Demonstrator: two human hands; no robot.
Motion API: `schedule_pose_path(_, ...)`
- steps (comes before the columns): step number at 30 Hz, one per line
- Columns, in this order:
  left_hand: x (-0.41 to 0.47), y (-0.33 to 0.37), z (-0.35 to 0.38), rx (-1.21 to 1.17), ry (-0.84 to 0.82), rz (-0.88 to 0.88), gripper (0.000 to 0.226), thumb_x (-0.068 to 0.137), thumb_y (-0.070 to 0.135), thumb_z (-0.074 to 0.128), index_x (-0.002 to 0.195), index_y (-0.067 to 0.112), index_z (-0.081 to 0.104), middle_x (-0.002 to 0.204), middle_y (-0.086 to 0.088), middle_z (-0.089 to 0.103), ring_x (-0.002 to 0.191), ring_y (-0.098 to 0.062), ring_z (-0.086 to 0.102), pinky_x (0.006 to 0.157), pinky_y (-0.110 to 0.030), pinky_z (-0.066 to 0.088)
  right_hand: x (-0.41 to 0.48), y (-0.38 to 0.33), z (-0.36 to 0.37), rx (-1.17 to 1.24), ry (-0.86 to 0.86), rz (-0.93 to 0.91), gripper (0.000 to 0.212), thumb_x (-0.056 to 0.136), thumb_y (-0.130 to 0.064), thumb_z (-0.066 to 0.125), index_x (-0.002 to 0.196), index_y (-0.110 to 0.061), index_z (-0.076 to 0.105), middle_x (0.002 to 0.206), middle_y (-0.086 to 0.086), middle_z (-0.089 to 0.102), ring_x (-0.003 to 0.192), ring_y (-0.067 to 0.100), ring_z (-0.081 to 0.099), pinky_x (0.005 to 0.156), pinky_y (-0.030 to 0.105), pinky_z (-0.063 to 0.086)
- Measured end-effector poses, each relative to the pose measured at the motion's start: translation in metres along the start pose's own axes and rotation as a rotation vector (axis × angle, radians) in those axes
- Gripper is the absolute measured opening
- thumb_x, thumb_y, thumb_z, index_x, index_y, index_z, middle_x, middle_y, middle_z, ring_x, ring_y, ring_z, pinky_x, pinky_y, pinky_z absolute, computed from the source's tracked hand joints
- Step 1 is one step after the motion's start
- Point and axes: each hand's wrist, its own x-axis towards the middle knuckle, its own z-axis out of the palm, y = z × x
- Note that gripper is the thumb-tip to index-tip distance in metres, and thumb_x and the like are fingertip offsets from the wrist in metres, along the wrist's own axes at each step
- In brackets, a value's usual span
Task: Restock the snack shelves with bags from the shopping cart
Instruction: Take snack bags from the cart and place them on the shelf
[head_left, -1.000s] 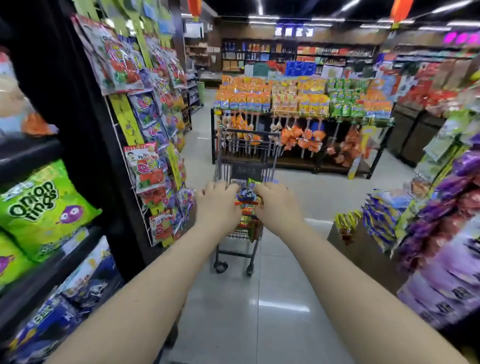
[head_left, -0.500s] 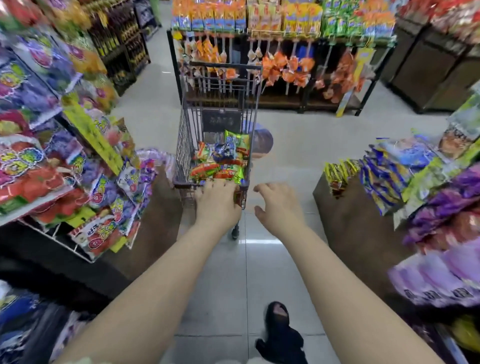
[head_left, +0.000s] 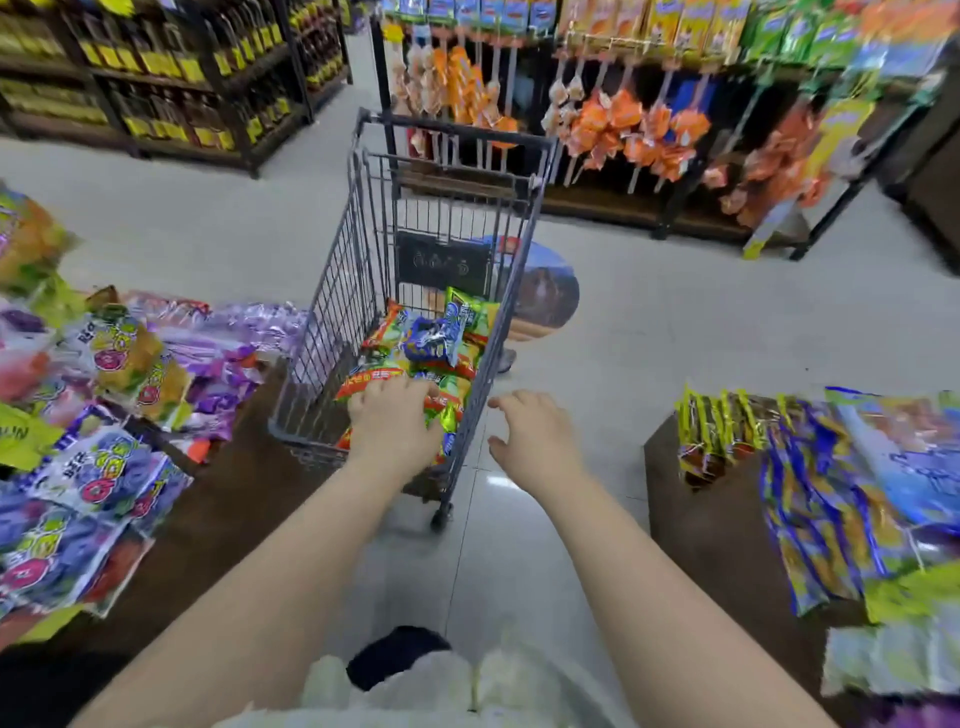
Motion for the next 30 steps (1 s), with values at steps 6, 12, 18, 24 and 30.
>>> schedule_pose_path(6,0.089,0.0,0.019,-0.042,-0.035,-0.109,0.039,0.082,0.038,0.062,0.121,0.033,0.059,0.12,0.004,0.06,0.116,-0.026,0.051,0.095,-0.043,0.039,0.103,0.022,0.008,0.015,-0.066,-0.118,0.045,0.087,-0.028,0.061,0.131,-0.022,0.052,0.124,0.002,0.056,0.117,0.029,0.048,0.096,0.04,0.041)
schedule_pose_path(12,0.202,-0.017,0.028,-0.087,-0.087,-0.219,0.037,0.085,0.036,0.061,0.122,0.032,0.059,0.119,0.0,0.06,0.117,-0.029,0.05,0.097,-0.045,0.039,0.22,0.037,0.012,-0.011,-0.158,-0.165,0.044,0.087,-0.028,0.061,0.13,-0.022,0.052,0.127,0.002,0.055,0.119,0.026,0.047,0.097,0.039,0.04)
schedule_pose_path(18,0.275,-0.034,0.046,-0.125,-0.138,-0.322,0.041,0.087,0.036,0.06,0.127,0.032,0.056,0.123,-0.003,0.059,0.119,-0.031,0.049,0.097,-0.047,0.038,0.316,0.036,0.027,-0.05,-0.272,-0.238,0.047,0.086,-0.025,0.063,0.132,-0.022,0.051,0.131,0.004,0.054,0.12,0.027,0.046,0.099,0.039,0.042)
schedule_pose_path(24,0.317,-0.047,0.076,-0.169,-0.215,-0.46,0.039,0.088,0.035,0.059,0.127,0.031,0.055,0.123,-0.003,0.059,0.121,-0.031,0.049,0.1,-0.048,0.038,0.396,0.041,0.061,-0.015,-0.433,-0.28,0.045,0.087,-0.021,0.06,0.131,-0.021,0.052,0.132,0.003,0.054,0.123,0.026,0.046,0.1,0.041,0.043)
schedule_pose_path(30,0.363,-0.057,0.127,-0.227,-0.361,-0.673,0.03,0.088,0.028,0.057,0.118,0.029,0.057,0.123,-0.004,0.059,0.119,-0.03,0.047,0.096,-0.045,0.036,0.482,0.05,0.111,-0.036,-0.637,-0.337,0.044,0.085,-0.023,0.066,0.128,-0.02,0.055,0.128,0.005,0.057,0.12,0.028,0.05,0.096,0.042,0.047)
